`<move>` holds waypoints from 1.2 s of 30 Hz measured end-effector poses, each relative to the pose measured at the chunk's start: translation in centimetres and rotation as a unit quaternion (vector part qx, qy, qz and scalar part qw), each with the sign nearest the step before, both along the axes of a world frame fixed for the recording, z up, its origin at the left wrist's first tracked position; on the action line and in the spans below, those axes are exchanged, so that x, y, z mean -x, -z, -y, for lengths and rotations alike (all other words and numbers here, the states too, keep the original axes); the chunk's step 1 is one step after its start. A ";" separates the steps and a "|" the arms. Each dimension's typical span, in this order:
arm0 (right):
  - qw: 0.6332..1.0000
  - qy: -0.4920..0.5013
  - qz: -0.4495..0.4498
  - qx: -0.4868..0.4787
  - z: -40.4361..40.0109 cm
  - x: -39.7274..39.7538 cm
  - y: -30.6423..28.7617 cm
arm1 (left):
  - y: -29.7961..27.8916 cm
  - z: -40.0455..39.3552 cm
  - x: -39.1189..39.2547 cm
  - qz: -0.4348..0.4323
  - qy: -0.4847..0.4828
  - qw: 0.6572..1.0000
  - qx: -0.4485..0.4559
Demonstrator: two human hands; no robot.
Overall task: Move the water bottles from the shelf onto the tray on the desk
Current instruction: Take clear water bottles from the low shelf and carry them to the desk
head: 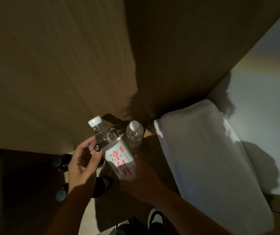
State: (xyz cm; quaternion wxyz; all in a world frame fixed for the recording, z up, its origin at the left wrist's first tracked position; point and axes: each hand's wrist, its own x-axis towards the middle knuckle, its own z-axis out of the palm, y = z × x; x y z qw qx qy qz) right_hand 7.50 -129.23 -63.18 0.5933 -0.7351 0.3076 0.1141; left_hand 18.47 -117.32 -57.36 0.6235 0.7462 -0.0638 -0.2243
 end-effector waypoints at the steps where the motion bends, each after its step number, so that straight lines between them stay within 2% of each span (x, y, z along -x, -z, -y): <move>1: 1.000 -0.016 0.008 0.000 0.2 -0.2 -0.7 | 0.4 0.2 0.1 -0.043 0.006 0.999 0.011; 4: 0.998 -0.065 0.022 0.014 0.7 -0.9 -2.3 | 1.0 1.3 0.5 -0.190 -0.031 0.981 0.036; 7: 0.990 -0.143 -0.001 -0.020 1.2 -1.2 -3.3 | 0.9 2.0 0.6 -0.271 -0.085 0.957 0.064; 9: 0.988 -0.139 0.005 -0.064 2.9 -1.8 -3.5 | 0.7 1.8 0.2 -0.277 -0.109 0.951 0.081; 10: 0.993 -0.094 0.021 -0.061 4.0 -2.2 -3.4 | 0.6 1.7 0.0 -0.271 -0.111 0.952 0.083; 12: 0.999 0.007 0.033 0.043 6.4 -3.3 -3.6 | 0.5 1.4 -0.4 -0.267 -0.111 0.954 0.079; 14: 0.983 0.092 0.045 0.154 7.5 -4.8 -4.1 | 0.1 1.2 -0.7 -0.272 -0.114 0.951 0.093; 15: 0.977 0.096 0.058 0.181 7.4 -5.5 -4.1 | 0.0 1.2 -0.8 -0.275 -0.112 0.950 0.101; 19: 0.968 -0.022 0.038 0.246 5.2 -8.6 -2.9 | 0.3 0.6 -1.2 -0.295 -0.116 0.940 0.122; 22: 0.962 -0.006 0.002 0.275 3.9 -9.7 -1.3 | 0.5 -0.1 -1.3 -0.321 -0.141 0.921 0.169; 24: 0.960 0.047 0.017 0.277 3.3 -9.4 -0.6 | 0.8 -0.6 -1.5 -0.351 -0.161 0.899 0.208; 26: 0.961 0.108 0.032 0.252 3.1 -8.9 -0.4 | 0.9 -1.2 -1.8 -0.359 -0.157 0.891 0.228; 31: 0.960 0.121 0.048 0.249 4.1 -8.2 -0.5 | 1.6 -2.6 -2.3 -0.391 -0.111 0.892 0.198; 36: 0.946 0.200 0.113 0.229 4.6 -6.6 -3.7 | -0.1 -2.7 -1.5 -0.429 -0.090 0.860 0.260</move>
